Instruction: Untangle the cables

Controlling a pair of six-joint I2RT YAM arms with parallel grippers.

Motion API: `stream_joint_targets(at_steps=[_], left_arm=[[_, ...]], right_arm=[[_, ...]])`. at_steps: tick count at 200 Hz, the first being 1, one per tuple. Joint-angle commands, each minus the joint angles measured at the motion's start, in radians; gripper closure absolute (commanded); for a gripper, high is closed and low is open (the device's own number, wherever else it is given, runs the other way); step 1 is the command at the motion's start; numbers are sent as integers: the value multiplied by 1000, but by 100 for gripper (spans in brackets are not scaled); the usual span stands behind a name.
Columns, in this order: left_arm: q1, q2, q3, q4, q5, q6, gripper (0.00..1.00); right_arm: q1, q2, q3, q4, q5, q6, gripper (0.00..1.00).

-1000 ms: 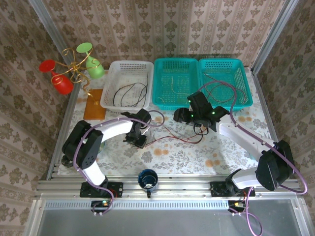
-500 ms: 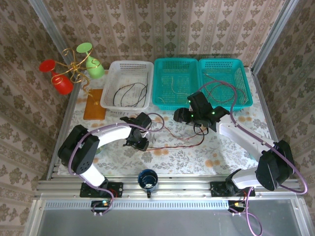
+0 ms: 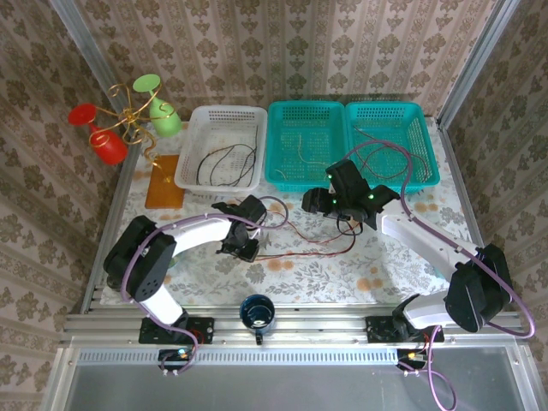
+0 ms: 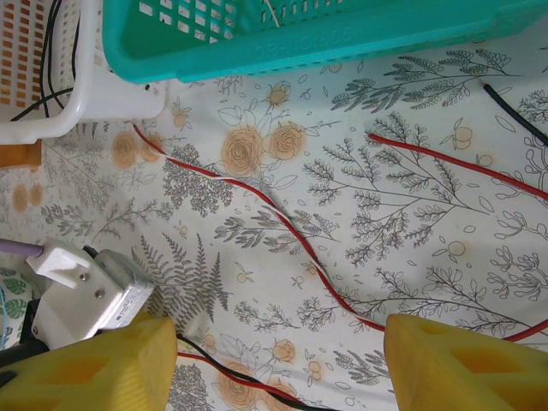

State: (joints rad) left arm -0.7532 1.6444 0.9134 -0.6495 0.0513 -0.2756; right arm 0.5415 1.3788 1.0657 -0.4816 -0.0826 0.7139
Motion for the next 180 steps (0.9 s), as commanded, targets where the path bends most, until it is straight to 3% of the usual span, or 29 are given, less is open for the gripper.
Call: stream_joint_targets(at_steps=[1, 43, 84, 126, 180], left_arm=[[-49, 86, -33, 32, 94, 22, 70], [-103, 71, 2, 16, 63, 48, 57], [-125, 113, 37, -21, 1, 47, 57], [-101, 134, 41, -9, 51, 74, 79], [-67, 175, 85, -60, 113, 156, 95]], right_arm=[[-5, -33, 2, -22, 19, -4, 33], [-8, -41, -3, -23, 21, -3, 33], [-18, -52, -10, -25, 23, -5, 33], [-39, -70, -19, -25, 14, -7, 33], [-55, -96, -34, -26, 18, -14, 33]])
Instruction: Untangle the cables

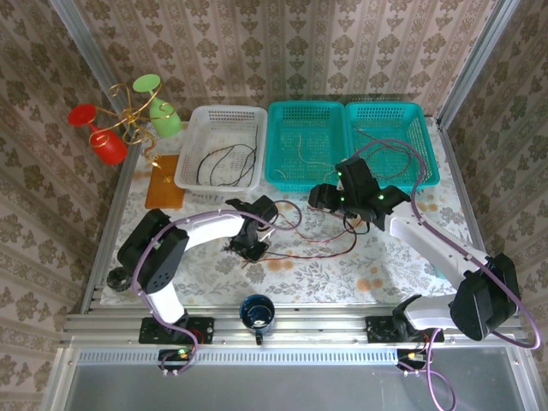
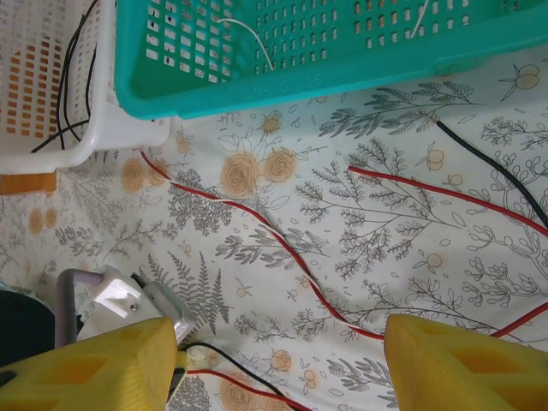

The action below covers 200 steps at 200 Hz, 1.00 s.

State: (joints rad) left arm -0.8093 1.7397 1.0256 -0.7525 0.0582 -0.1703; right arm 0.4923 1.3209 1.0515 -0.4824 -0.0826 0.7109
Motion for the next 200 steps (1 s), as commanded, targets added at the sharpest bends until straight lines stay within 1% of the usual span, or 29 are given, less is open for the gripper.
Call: stream_joint_targets(at_steps=[1, 25, 45, 76, 98, 119, 135, 145, 160, 182, 200], left_arm=[[-11, 79, -26, 43, 106, 52, 95], [-8, 45, 8, 3, 96, 75, 100], [1, 10, 65, -54, 113, 97, 100], [41, -41, 148, -116, 227, 93, 100], [79, -72, 201, -133, 320, 73, 100], [114, -94, 247, -134, 391, 41, 100], [135, -102, 275, -130, 443, 16, 100], [145, -104, 290, -127, 474, -6, 100], [156, -104, 309, -121, 516, -31, 100], [169, -110, 325, -97, 558, -73, 100], [185, -123, 326, -75, 576, -108, 100]], right_arm=[[-6, -39, -20, -25, 18, -10, 33], [-12, -60, -38, -12, 26, -16, 33], [-21, -91, -64, 26, 18, -35, 33], [-21, -187, -147, 157, 4, -140, 33], [-21, -267, -219, 241, 41, -215, 33], [-21, -347, -285, 339, 49, -313, 33], [-15, -413, -350, 440, 25, -418, 33], [3, -438, -366, 465, 19, -504, 33], [53, -434, -340, 410, 13, -673, 33], [140, -381, -291, 320, 21, -912, 33], [192, -358, -288, 299, 13, -1082, 32]])
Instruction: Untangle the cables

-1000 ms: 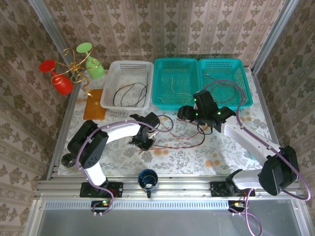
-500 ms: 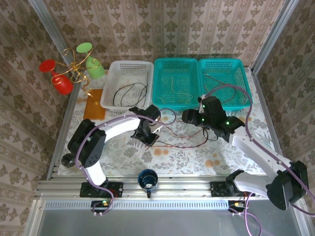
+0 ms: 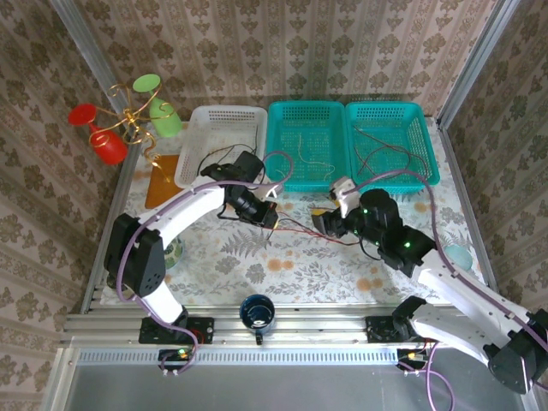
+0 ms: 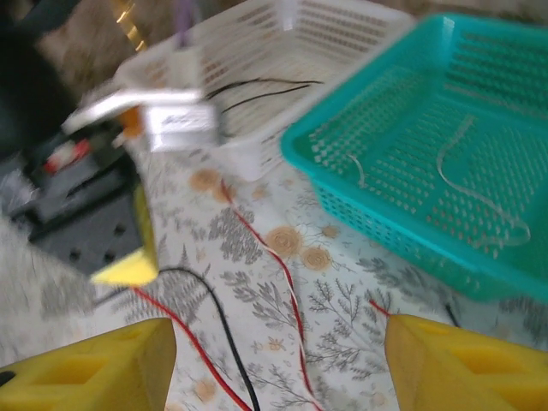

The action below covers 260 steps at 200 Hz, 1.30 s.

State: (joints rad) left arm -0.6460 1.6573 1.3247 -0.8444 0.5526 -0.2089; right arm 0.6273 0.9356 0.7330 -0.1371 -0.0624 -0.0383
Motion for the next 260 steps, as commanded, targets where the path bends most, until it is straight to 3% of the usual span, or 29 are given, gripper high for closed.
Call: stream_joint_targets(at_steps=[1, 27, 55, 93, 178, 219, 260], left_arm=[[23, -42, 27, 18, 83, -71, 100], [41, -63, 27, 47, 119, -118, 100], [46, -72, 41, 50, 126, -154, 100], [49, -75, 48, 53, 130, -229, 100], [46, -105, 44, 87, 147, -313, 100], [42, -114, 36, 85, 155, -313, 100], [40, -117, 30, 90, 163, -320, 100]], right_arm=[[60, 28, 31, -47, -8, -345, 32], [120, 36, 20, -32, -13, -518, 32], [211, 69, 2, 14, 104, -674, 34], [242, 123, -34, 134, 161, -800, 36], [231, 284, 13, 208, 140, -836, 61], [202, 304, 17, 241, 132, -830, 67], [164, 316, 37, 210, 67, -815, 81]])
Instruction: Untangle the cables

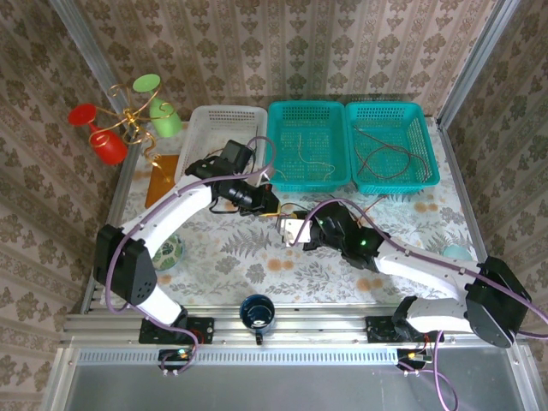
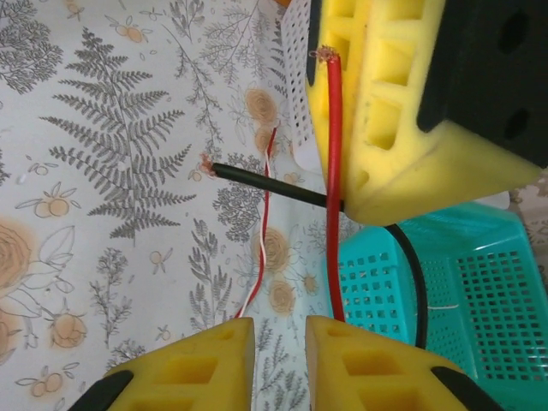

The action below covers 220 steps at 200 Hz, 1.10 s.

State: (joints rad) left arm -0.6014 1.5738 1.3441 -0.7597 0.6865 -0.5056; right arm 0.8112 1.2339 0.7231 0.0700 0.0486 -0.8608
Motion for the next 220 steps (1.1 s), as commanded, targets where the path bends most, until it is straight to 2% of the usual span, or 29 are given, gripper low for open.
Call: stream_joint_targets(at_steps=[1, 26, 35, 47, 69, 83, 121, 181, 200, 220], left_arm=[[-5, -34, 11, 6, 29, -24, 100], [-6, -37, 9, 19, 35, -33, 100], [-6, -36, 9, 19, 35, -33, 100], [-6, -35, 9, 16, 35, -33, 100], [-6, -34, 9, 11, 35, -28, 100], [-5, -33, 7, 11, 31, -28, 100], [-4, -27, 8, 11, 34, -27, 100], [-4, -30, 11, 6, 36, -24, 100], [-5, -33, 7, 6, 35, -24, 100], [-2, -34, 3, 6, 32, -24, 100]], right_arm=[[-21, 20, 48, 2, -46, 7, 81], [-40, 31, 56, -6, -67, 16, 92], [-40, 33, 59, -13, -68, 16, 92], [-40, 27, 67, -27, -74, 20, 90], [-40, -5, 56, -8, -84, 38, 77], [-40, -22, 52, -4, -81, 37, 73], [-35, -42, 66, -17, -69, 30, 69], [-44, 73, 89, 7, -67, 3, 68], [-43, 94, 110, 9, -70, 7, 74], [-42, 85, 121, -4, -75, 14, 93]])
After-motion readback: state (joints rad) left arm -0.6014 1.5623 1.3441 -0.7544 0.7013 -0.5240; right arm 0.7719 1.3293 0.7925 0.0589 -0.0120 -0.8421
